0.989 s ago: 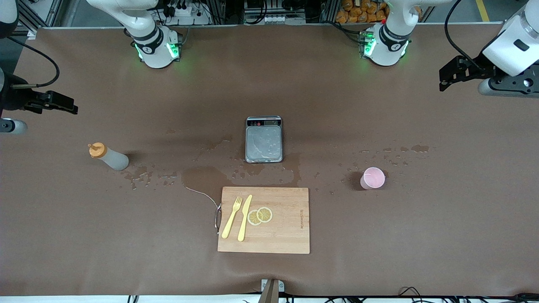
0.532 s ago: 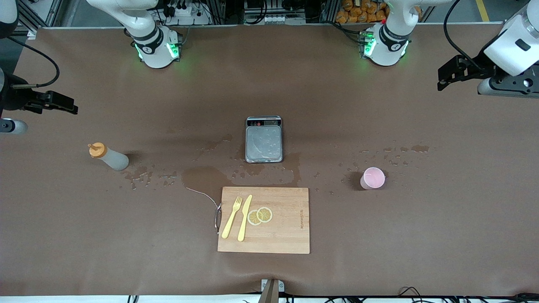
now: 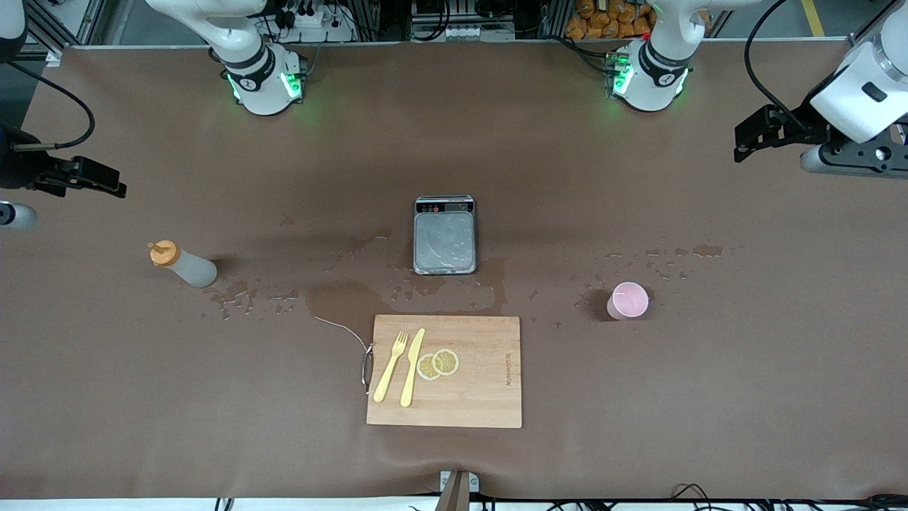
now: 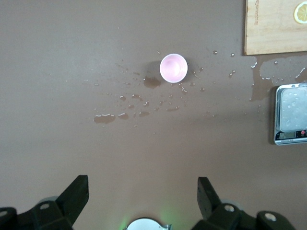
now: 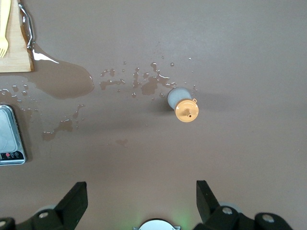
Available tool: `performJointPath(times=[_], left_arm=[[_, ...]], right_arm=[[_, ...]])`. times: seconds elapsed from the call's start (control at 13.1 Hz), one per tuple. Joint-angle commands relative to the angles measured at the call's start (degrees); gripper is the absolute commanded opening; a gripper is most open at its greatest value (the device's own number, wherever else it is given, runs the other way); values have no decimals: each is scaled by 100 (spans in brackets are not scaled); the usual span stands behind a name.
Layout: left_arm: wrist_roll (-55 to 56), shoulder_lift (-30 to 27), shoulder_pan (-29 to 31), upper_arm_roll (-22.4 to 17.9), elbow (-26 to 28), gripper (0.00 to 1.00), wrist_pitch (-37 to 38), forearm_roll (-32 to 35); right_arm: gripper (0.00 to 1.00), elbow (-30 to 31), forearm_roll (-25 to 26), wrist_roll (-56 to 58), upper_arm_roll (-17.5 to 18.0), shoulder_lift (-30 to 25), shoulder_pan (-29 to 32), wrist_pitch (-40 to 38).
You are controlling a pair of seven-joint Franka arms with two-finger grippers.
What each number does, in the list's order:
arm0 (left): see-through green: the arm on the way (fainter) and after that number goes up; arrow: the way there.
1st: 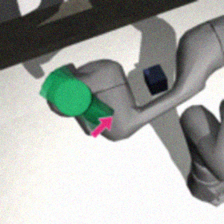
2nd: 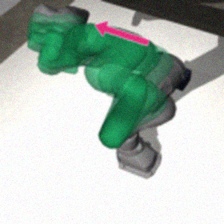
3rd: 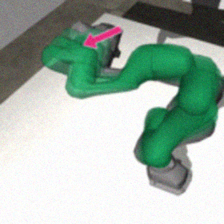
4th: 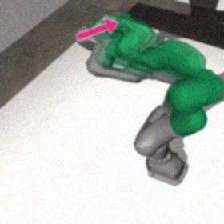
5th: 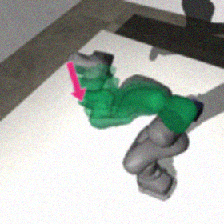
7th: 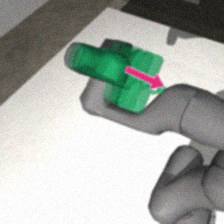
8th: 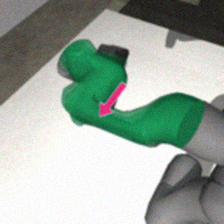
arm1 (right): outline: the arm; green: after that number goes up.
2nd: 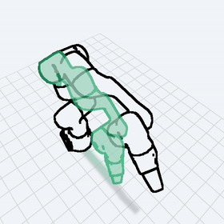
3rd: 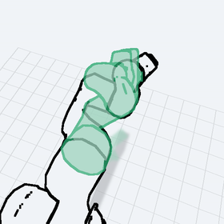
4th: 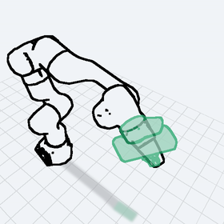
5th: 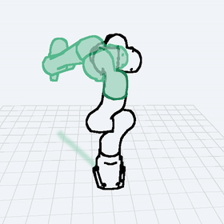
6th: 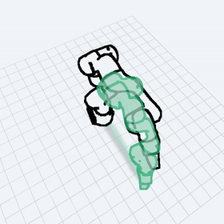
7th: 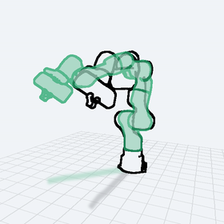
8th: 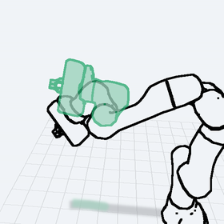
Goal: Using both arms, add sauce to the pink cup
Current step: 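Move the left gripper toward the pink cup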
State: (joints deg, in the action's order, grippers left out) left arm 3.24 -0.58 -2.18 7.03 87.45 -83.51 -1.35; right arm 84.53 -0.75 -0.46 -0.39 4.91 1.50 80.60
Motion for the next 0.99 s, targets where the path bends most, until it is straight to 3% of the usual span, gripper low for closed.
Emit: performJointPath(times=[0.0, 0.23, 0.61, 0.91], left_arm=[[10, 303, 69, 9, 70, 100, -313, -138], [10, 514, 69, 9, 525, 100, -831, -138], [54, 594, 34, 35, 1756, 100, -2272, -138], [238, 1112, 16, 35, 1889, 100, -2713, -138]], right_arm=[[100, -59, 31, 99, 21, -8, 122, -1], [100, -59, 31, 99, 21, 44, 315, 8], [100, -59, 31, 107, 21, 168, 728, 26], [100, -77, -328, -102, 21, 457, 1342, 17]])
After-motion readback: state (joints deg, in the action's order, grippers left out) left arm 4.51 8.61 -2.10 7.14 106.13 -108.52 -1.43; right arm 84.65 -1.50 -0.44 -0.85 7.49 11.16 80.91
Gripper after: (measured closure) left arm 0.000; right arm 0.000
